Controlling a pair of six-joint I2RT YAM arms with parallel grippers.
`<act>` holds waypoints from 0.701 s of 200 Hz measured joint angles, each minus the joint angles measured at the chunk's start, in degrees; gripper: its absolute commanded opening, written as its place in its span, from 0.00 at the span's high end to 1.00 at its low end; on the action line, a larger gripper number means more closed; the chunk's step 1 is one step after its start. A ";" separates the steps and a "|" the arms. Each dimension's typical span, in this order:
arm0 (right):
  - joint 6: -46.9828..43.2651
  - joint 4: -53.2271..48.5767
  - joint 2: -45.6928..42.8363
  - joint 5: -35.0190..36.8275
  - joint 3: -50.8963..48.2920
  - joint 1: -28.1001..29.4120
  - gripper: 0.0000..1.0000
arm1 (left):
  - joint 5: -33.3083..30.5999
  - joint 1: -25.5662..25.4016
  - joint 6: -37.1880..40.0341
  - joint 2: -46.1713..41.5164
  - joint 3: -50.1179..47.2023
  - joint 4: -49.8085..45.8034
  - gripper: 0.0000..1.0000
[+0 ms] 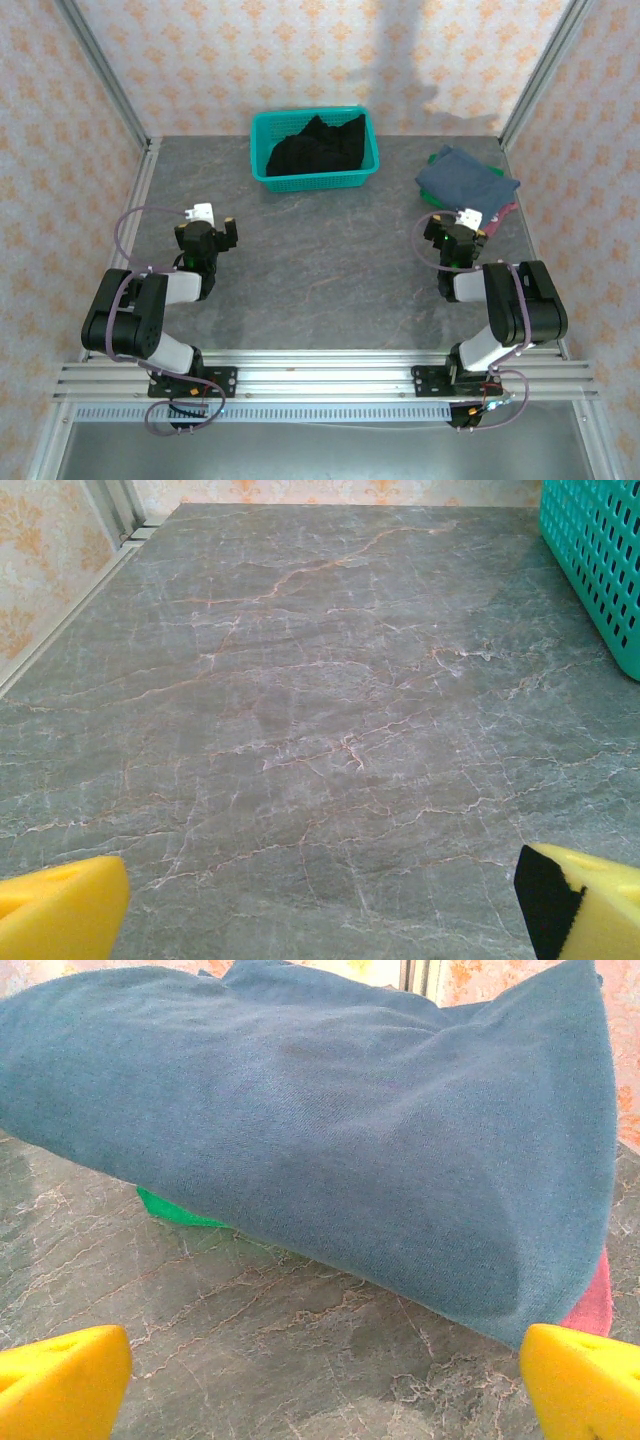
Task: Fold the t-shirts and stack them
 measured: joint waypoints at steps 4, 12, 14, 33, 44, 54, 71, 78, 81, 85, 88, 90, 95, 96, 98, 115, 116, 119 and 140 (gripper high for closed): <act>0.00 0.00 0.00 0.00 0.00 -0.02 0.01 | -0.02 0.00 0.02 0.00 0.00 0.00 0.00; 0.00 0.00 0.00 0.00 0.00 -0.02 0.01 | 0.00 0.00 0.00 0.00 0.00 0.00 0.00; 0.00 0.00 -0.02 0.00 0.00 -0.02 0.01 | 0.00 0.00 0.00 0.00 0.00 0.02 0.00; 0.00 0.00 -0.02 -0.04 0.02 -0.02 0.01 | 0.00 0.00 0.00 0.00 0.00 0.00 0.00; 0.02 -0.15 -0.26 -0.02 0.02 -0.02 0.00 | 0.02 0.00 0.00 -0.13 0.46 -1.07 0.00; -0.09 -3.37 -2.69 0.15 0.07 0.09 0.01 | -0.02 -0.02 0.04 -1.09 3.13 -7.34 0.00; 0.37 -13.20 -11.85 0.61 1.70 0.50 0.01 | -0.24 -0.02 -1.09 -3.82 12.57 -21.07 0.00; 0.63 -17.86 -15.89 0.35 3.56 0.68 0.01 | 0.02 -0.02 -1.88 -5.03 17.25 -25.79 0.00; 0.96 -20.04 -17.59 0.11 4.70 0.76 0.01 | 0.13 -0.02 -2.47 -5.55 19.52 -27.82 0.00; 1.25 -22.88 -20.04 -0.37 6.67 0.85 0.01 | 0.35 -0.07 -2.95 -6.12 22.36 -29.90 0.00; 1.68 -25.03 -21.40 -0.70 8.15 0.92 0.01 | 0.42 -0.13 -3.65 -6.49 24.68 -31.63 0.00; 1.84 -26.14 -22.03 -0.85 8.96 0.94 0.01 | 0.44 -0.17 -3.96 -6.69 25.83 -32.52 0.00; 2.82 -30.10 -24.00 -1.81 12.13 1.07 0.01 | 0.52 -0.35 -5.29 -7.06 29.99 -35.36 0.00; 2.97 -30.67 -24.22 -1.97 12.59 1.07 0.01 | 0.57 -0.39 -5.46 -7.13 30.62 -35.74 0.00; 3.21 -32.06 -24.85 -2.38 14.03 1.11 0.01 | 0.70 -0.44 -5.95 -7.19 32.22 -36.65 0.00; 6.40 -43.67 -26.23 -7.17 25.07 1.42 0.01 | 2.47 -0.76 -9.62 -5.88 43.98 -44.30 0.00; 6.78 -44.78 -26.12 -7.63 25.97 1.44 0.01 | 2.56 -0.76 -9.79 -5.77 44.54 -44.70 0.00; 7.23 -46.53 -25.77 -8.52 27.85 1.55 0.01 | 3.17 -0.76 -10.47 -4.96 47.32 -46.60 0.00; 10.82 -59.63 -19.39 -14.58 40.61 3.15 0.01 | 6.67 -0.76 -14.03 4.48 63.78 -57.16 0.00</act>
